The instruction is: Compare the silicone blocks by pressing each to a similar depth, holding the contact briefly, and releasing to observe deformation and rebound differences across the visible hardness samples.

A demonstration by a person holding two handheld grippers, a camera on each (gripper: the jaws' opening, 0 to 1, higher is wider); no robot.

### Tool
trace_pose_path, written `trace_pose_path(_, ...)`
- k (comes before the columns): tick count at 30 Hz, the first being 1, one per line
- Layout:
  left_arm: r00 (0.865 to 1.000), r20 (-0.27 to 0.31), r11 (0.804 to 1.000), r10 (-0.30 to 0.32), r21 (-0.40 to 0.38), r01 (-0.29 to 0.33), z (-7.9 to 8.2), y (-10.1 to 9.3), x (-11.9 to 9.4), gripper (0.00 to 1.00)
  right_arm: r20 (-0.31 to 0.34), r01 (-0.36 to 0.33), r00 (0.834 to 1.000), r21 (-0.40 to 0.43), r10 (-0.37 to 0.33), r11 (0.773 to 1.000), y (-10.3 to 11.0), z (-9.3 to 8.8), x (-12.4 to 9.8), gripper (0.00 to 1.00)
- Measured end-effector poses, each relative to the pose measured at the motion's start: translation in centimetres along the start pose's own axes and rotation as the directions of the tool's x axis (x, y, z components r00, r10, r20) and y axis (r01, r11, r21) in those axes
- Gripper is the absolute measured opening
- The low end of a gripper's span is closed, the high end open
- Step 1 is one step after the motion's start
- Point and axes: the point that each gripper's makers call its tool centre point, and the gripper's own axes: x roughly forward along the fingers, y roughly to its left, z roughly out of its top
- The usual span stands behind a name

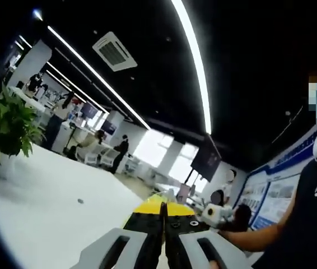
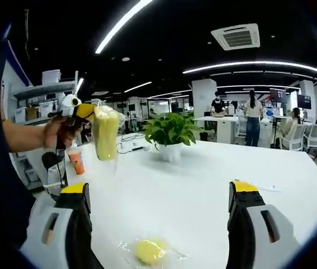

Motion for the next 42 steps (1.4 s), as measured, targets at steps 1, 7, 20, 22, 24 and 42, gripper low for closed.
trace_pose_path(1, 1.000, -0.003, 1.000, 0.005, 0.004, -0.005, -0.1, 0.1, -0.1, 0.00, -0.002, 0.013, 1.000, 0.003, -0.013, 1.000, -0.4, -0.3, -0.4, 0.96)
trace_pose_path(7, 0.999, -0.010, 0.999, 0.031, 0.011, -0.031, -0.6, 0.8, -0.6, 0.00, -0.032, 0.112, 0.993, 0.017, -0.111, 0.994, -2.7, -2.3, -3.2, 0.96)
trace_pose_path(20, 0.998, 0.005, 0.998, 0.061, -0.020, -0.061, -1.5, 1.5, -0.9, 0.00, -0.127, 0.232, 0.967, 0.077, -0.222, 0.970, -5.5, -8.6, -8.6, 0.96)
trace_pose_path(22, 0.997, 0.007, 0.997, 0.072, -0.030, -0.072, -1.6, 2.1, -0.9, 0.00, -0.152, 0.235, 0.963, 0.066, -0.223, 0.970, -5.3, -9.3, -8.7, 0.96)
trace_pose_path(24, 0.997, 0.005, 0.996, 0.079, -0.038, -0.078, -1.9, 2.5, -0.9, 0.00, -0.165, 0.238, 0.959, 0.042, -0.229, 0.970, -5.3, -9.6, -9.0, 0.96)
trace_pose_path(42, 0.986, -0.043, 0.974, 0.164, -0.153, -0.169, -6.9, 5.9, -2.2, 0.00, -0.173, 0.225, 0.962, 0.073, -0.210, 0.972, -5.3, -11.6, -9.1, 0.96)
